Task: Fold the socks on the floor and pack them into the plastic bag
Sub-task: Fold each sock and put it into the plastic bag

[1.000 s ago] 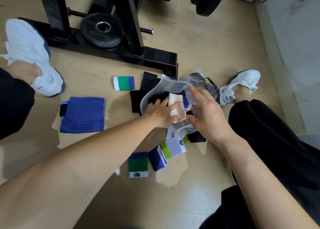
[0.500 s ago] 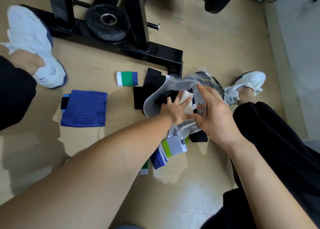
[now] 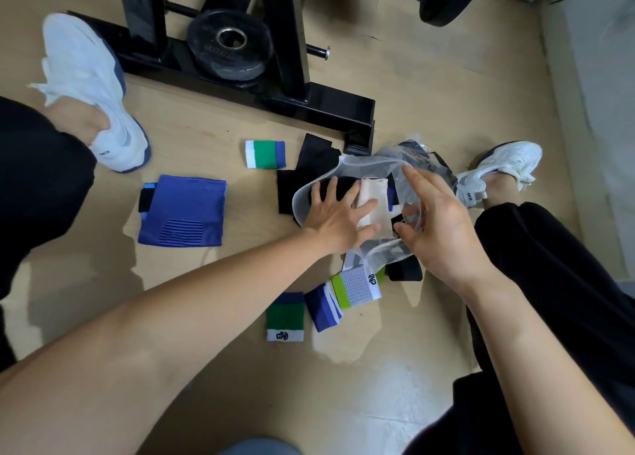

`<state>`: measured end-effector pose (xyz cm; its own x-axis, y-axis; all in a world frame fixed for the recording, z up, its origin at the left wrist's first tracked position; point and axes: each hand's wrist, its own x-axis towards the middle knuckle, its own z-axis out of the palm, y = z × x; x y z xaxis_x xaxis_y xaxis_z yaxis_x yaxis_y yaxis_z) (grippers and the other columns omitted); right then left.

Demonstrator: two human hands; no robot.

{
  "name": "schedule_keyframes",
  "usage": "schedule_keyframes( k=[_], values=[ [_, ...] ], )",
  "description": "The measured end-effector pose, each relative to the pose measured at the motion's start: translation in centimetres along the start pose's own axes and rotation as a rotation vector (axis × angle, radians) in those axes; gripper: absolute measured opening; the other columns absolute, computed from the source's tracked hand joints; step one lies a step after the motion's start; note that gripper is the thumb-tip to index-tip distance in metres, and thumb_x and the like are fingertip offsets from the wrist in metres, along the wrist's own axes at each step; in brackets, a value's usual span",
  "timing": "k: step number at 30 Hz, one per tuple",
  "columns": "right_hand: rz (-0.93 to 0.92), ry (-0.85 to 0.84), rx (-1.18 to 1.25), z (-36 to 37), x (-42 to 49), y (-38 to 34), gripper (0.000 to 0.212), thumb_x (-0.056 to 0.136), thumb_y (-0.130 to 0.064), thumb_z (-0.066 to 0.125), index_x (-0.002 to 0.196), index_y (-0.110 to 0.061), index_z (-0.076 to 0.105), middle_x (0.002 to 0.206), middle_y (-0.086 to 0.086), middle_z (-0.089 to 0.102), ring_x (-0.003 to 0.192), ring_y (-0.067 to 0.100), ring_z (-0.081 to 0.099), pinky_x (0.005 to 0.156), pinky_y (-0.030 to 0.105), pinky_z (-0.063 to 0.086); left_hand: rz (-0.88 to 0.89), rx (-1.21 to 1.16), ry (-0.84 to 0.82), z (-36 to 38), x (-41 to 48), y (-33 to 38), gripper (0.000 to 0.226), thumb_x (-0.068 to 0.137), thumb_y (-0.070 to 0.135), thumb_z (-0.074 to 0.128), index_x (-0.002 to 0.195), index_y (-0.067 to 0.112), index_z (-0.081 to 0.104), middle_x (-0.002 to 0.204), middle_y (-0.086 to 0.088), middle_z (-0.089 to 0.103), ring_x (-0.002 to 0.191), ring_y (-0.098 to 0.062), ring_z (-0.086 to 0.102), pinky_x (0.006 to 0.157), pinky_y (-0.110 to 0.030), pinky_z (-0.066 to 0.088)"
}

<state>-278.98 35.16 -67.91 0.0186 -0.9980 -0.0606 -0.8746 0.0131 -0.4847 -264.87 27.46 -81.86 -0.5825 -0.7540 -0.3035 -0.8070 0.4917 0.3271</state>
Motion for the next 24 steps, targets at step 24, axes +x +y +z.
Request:
schedule_keyframes(
  k=[24],
  values=[
    [-0.048,-0.038,0.0,0.7,0.3,-0.2,0.072,0.081,-0.011,0.079,0.145,-0.021,0.049,0.135,-0.006,0.051,0.095,0.009,0.056,0.088,0.022,0.045,0.219,-0.361,0.141,-1.4,-1.4,-1.8,0.041,0.102,0.047,0.047,0.138,0.031,0.058,0.149,0.001,0.05,0.13,-0.027,0.048,0.101,-0.049,0.039]
  ],
)
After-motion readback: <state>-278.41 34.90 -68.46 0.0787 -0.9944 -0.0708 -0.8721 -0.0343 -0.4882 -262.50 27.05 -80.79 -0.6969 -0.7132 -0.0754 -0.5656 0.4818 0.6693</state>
